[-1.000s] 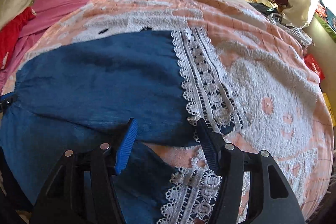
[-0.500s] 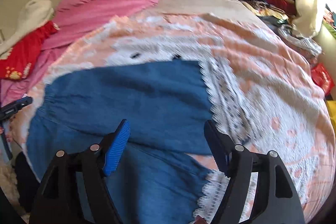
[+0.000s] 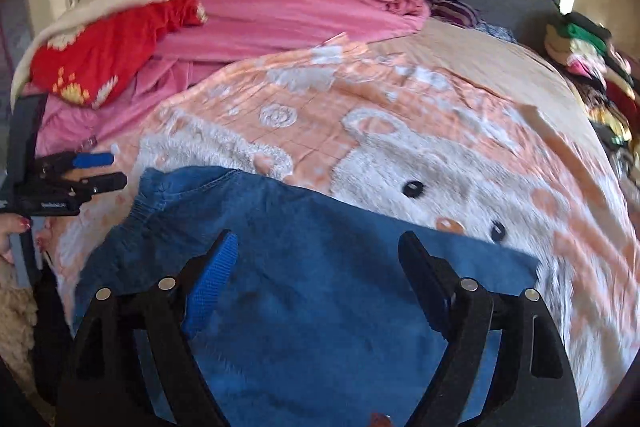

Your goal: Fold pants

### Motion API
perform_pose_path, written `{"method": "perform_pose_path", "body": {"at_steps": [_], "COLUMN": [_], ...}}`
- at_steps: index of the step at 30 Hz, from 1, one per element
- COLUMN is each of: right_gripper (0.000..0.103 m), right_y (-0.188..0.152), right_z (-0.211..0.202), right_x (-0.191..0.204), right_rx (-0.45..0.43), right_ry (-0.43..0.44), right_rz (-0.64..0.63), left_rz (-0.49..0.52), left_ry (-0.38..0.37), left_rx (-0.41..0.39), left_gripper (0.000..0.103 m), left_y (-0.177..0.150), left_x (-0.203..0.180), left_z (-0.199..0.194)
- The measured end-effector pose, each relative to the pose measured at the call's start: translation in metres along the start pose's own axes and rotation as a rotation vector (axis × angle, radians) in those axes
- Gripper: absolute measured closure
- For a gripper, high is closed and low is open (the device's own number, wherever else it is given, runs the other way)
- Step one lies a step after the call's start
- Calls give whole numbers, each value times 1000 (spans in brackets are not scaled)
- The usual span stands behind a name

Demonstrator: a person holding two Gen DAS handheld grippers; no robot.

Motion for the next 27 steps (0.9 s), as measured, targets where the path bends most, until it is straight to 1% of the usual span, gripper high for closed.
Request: {"method": "perform_pose_path", "body": {"at_steps": [1, 3, 4, 7, 8, 10, 12, 13, 14, 15, 16, 18, 20, 23, 25, 26, 27], "right_gripper": [21, 21, 21, 21, 21, 21, 21, 21, 21, 21, 21, 23, 25, 31, 48, 53, 63], "right_y": [4, 10, 10, 15, 15, 14, 14, 13, 12, 11, 10, 8, 9, 12, 14, 14, 12], "right_z": [13, 36, 43, 70, 78, 91, 100, 103, 105, 107, 109, 112, 113, 115, 114, 114, 114], "right_x": [5, 15, 16, 17, 16, 17, 15, 14, 12, 11, 11, 11, 12, 18, 29, 33, 39], "right_rx": [18, 50, 61, 106, 121, 146, 154, 158, 160, 162, 163, 165, 165, 169, 164, 165, 175], "right_ry": [-4, 31, 36, 34, 18, 14, 5, 5, 4, 5, 6, 10, 15, 17, 36, 41, 51], "right_rz": [-23, -55, -58, -84, -95, -118, -134, -142, -146, -150, -155, -174, -190, -234, -286, -306, -334], "left_rz": [-4, -5, -2, -12, -23, -46, -45, -39, -30, -29, -33, -34, 13, 51, 75, 91, 101], "left_ry": [-3, 3, 1, -10, -21, -48, -81, -98, -106, -95, -100, -123, -134, -147, -142, -138, -131], "left_rx": [7, 26, 31, 51, 49, 52, 61, 63, 64, 58, 50, 8, -49, -98, -123, -133, -136], "left_gripper": [29, 29, 29, 29, 29, 30, 50, 67, 71, 73, 79, 80, 80, 80, 80, 80, 80], "left_y": [0, 1, 1, 1, 3, 2, 0, -1, -3, -3, -3, 2, 7, 10, 11, 11, 11], "left_x": [0, 0, 0, 2, 3, 4, -1, -4, -8, -8, -9, -13, -21, -32, -39, -42, -43], "left_z": [6, 21, 27, 46, 51, 61, 67, 69, 71, 70, 68, 54, 33, 10, 0, -4, -5]}}
Point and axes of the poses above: each gripper's, at about its wrist camera, not at the fingertips, and z roughly the way its jaws point, x to its left, y to its top, the point moved 10 cm from there along z, roughly the way its jaws point, and after that the axes turned 2 degrees about x, right-handed, at the moved point
